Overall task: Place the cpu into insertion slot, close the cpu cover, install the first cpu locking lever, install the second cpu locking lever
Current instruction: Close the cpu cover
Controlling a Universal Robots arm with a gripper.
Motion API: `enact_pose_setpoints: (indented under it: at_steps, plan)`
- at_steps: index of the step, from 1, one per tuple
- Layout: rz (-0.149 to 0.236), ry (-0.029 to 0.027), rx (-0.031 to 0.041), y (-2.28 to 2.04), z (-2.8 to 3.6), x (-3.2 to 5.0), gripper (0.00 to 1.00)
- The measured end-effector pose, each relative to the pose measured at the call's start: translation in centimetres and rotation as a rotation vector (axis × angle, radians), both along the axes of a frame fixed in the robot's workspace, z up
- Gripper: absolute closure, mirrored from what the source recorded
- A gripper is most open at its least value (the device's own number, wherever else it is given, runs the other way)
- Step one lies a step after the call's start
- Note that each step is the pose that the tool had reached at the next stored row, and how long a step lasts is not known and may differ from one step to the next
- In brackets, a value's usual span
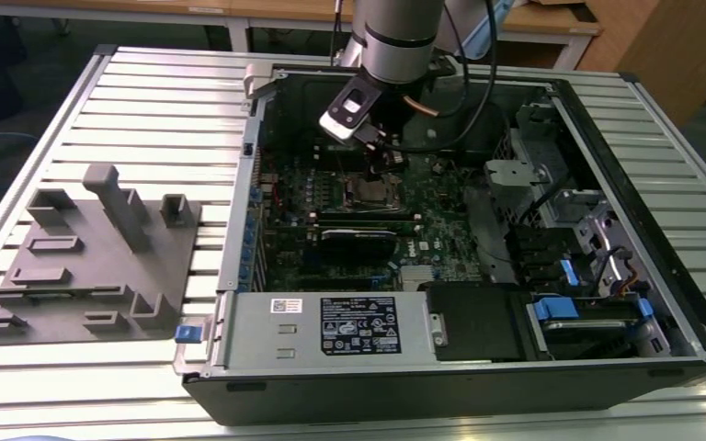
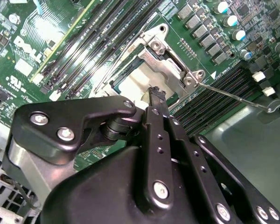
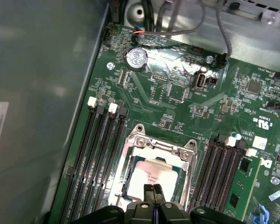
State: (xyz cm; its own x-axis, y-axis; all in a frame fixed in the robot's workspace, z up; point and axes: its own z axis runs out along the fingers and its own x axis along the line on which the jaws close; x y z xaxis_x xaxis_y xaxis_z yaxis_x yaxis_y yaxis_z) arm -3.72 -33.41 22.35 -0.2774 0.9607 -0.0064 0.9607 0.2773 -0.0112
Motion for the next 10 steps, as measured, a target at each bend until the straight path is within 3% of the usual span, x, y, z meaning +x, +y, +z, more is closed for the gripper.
enact_pose_setpoints:
  at_steps: [10]
  plan:
    - [0.167, 0.0, 0.0, 0.0, -0.02, 0.0, 0.89]
